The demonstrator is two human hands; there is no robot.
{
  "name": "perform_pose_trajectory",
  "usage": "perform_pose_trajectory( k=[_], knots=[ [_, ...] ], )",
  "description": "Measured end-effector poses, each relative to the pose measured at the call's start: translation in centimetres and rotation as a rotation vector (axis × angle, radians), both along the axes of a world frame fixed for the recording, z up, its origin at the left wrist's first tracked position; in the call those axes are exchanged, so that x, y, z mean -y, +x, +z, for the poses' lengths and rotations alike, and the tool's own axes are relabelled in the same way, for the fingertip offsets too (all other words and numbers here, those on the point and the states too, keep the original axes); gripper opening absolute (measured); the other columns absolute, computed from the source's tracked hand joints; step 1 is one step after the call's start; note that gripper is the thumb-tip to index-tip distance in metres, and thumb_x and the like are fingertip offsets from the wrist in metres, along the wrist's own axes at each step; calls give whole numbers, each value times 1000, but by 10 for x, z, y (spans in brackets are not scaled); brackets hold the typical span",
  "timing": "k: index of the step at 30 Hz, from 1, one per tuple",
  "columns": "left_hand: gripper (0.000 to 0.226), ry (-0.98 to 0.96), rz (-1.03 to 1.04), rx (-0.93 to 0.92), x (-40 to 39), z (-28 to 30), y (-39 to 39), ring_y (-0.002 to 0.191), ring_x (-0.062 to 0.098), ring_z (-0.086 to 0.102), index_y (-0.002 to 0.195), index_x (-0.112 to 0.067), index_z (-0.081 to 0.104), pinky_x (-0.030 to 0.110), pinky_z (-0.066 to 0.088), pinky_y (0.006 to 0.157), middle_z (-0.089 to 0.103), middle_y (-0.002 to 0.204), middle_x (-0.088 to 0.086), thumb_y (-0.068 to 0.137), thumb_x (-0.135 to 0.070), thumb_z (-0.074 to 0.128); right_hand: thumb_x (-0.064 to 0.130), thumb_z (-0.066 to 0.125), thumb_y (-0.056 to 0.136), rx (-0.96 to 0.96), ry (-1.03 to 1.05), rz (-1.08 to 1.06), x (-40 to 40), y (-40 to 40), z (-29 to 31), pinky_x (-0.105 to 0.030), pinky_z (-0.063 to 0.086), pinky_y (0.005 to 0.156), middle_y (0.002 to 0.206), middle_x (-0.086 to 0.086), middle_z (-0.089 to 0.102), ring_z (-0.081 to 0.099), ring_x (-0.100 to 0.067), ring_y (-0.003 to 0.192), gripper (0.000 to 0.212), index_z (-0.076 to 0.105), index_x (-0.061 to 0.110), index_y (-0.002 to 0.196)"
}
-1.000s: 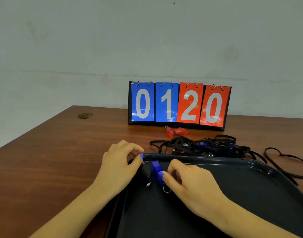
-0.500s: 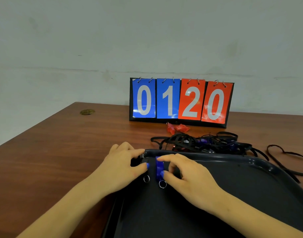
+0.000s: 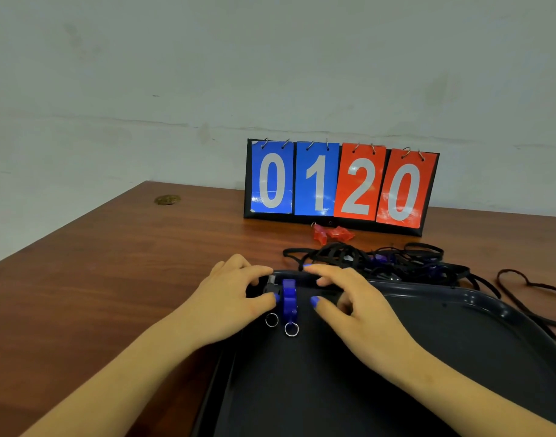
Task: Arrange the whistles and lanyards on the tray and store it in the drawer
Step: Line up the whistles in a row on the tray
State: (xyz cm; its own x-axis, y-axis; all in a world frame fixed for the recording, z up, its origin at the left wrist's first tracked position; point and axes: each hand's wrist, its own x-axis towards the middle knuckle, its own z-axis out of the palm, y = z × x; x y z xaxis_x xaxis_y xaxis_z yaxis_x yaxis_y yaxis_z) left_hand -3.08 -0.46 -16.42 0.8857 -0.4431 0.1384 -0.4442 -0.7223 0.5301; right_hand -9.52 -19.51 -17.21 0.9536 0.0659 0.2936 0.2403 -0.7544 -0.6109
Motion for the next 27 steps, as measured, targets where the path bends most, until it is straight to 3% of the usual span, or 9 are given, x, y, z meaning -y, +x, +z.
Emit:
perform_pose_trajectory(
  k=[5,8,10,13,17,19,23,25,27],
  knots=[
    [50,2,-31,31,-1,1,0,98,9,40,126,-42,46,27,38,88,37,94,-19,77,-54,46,39,45,91,96,-288,81,-7,-7,1,-9,36,69,110,24,43,43,10,85,39,44,51,128],
    [38,-5,-31,48,-1,0,0,98,10,41,122,-40,48,28,39,88,37,94,-18,85,-43,54,50,29,85,122,-363,88,-8,-8,-1,-16,43,80,115,23,49,45,2,103,49,48,43,129],
    [38,-7,-33,36,-2,0,0,98,9,42,119,-39,49,28,41,87,39,95,-18,82,-48,54,48,29,86,133,-364,72,-8,-8,-1,-16,41,84,120,23,52,46,0,109,50,47,39,131],
    [38,-8,-30,18,-2,0,0,98,8,44,117,-38,50,28,41,86,39,96,-19,81,-50,54,35,42,93,81,-318,56,-6,-9,1,-8,33,75,117,28,53,41,4,96,42,43,40,134],
    [33,-23,-26,8,-3,-1,0,93,5,44,113,-38,51,25,41,85,39,94,-20,82,-45,58,31,45,93,-18,-211,-33,-3,-5,2,-7,31,68,80,27,40,39,9,77,42,43,43,133],
    [31,-29,-23,-12,-2,0,0,95,4,45,111,-39,50,26,41,89,40,95,-20,82,-46,59,28,46,93,-50,-155,-46,-2,-4,2,-7,32,72,85,29,43,40,8,80,42,46,41,132],
    [28,-35,-16,-27,-2,1,-1,95,4,47,107,-41,50,28,42,91,41,95,-19,81,-45,60,27,47,92,-76,-103,-36,-1,-4,2,-16,36,93,123,19,56,45,3,106,36,55,32,127],
    [34,-38,-15,-31,-3,2,-2,93,2,48,114,-38,50,25,42,89,42,96,-19,81,-44,60,28,48,92,-64,-107,-30,-2,-4,1,-15,36,90,116,19,58,47,0,109,29,61,30,118],
    [43,-72,1,-22,-4,3,-2,91,1,50,121,-37,46,21,41,84,46,97,-18,82,-43,61,33,49,92,-50,-75,-36,-3,-6,0,-12,36,77,100,21,56,48,3,92,18,59,34,106]
  ],
)
